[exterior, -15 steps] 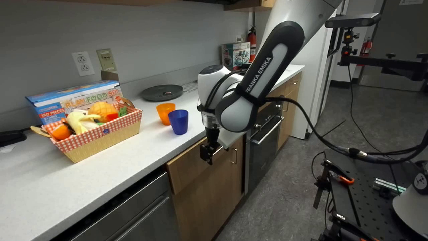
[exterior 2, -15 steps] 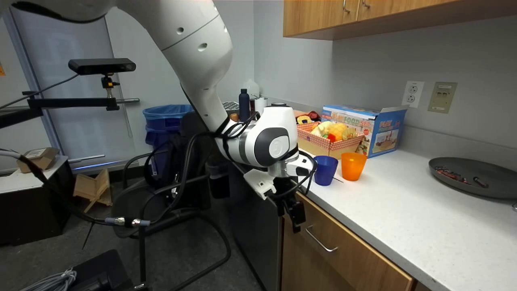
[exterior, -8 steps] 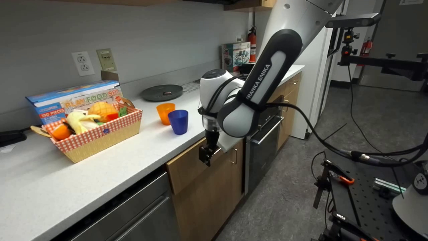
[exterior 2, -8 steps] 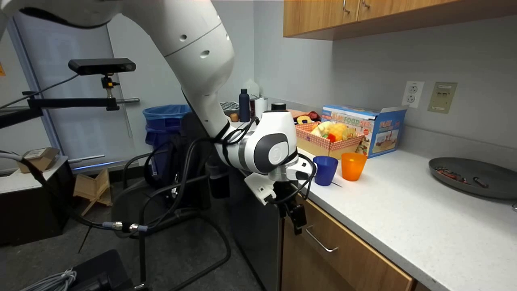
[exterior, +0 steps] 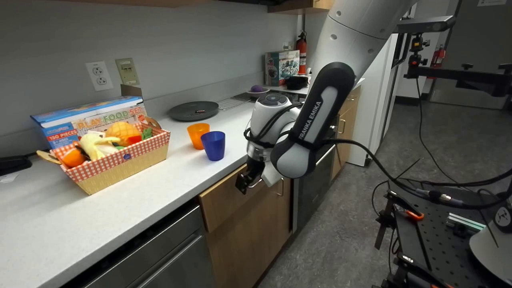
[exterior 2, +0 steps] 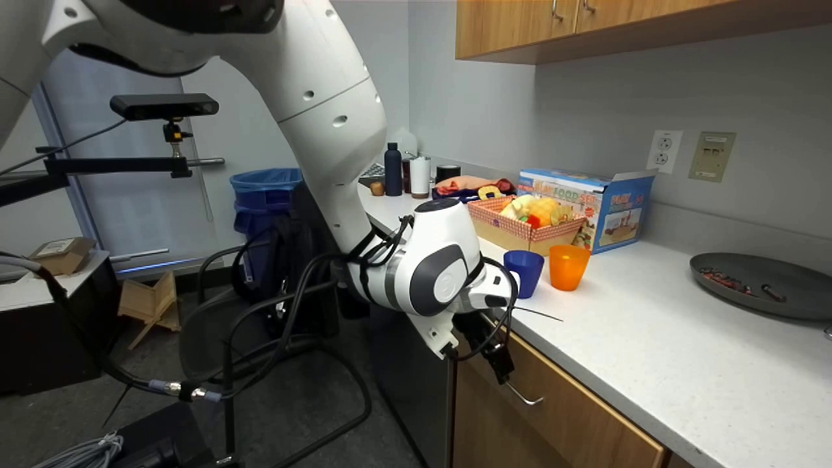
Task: Close the drawer
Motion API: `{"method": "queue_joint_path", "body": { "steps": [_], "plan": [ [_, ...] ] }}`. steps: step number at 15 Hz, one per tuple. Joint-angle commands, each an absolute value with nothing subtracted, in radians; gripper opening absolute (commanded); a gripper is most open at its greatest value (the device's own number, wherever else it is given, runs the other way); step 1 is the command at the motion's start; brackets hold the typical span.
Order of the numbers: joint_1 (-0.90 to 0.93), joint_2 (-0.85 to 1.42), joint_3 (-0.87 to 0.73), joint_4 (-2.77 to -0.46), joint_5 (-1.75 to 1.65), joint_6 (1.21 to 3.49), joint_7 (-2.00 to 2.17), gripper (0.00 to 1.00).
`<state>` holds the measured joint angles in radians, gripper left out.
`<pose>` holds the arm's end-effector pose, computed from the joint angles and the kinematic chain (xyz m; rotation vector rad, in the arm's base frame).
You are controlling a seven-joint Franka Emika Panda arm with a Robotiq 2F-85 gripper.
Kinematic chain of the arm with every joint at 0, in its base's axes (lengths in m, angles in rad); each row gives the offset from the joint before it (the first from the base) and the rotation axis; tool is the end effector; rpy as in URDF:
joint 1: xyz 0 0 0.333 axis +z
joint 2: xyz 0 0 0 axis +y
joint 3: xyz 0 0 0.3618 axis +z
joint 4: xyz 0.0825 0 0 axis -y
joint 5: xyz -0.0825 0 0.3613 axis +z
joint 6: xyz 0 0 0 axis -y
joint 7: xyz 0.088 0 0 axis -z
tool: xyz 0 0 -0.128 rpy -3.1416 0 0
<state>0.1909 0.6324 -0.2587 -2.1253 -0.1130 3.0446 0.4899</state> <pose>0.6145 -0.0261 0.1842 2.9440 -0.5589 0.4949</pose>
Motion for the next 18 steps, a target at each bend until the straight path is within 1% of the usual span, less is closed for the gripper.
{"method": "queue_joint_path", "body": {
  "steps": [1, 4, 9, 15, 18],
  "plan": [
    [0.257, 0.700, -0.334, -2.099, -0.053, 3.172, 0.449, 1.00],
    [0.320, 0.766, -0.402, -2.075, 0.009, 3.248, 0.420, 1.00],
    [0.402, 0.871, -0.473, -2.010, 0.157, 3.322, 0.373, 1.00],
    [0.449, 0.916, -0.505, -1.984, 0.250, 3.325, 0.327, 1.00],
    [0.467, 0.889, -0.507, -2.018, 0.261, 3.305, 0.312, 1.00]
  ]
}}
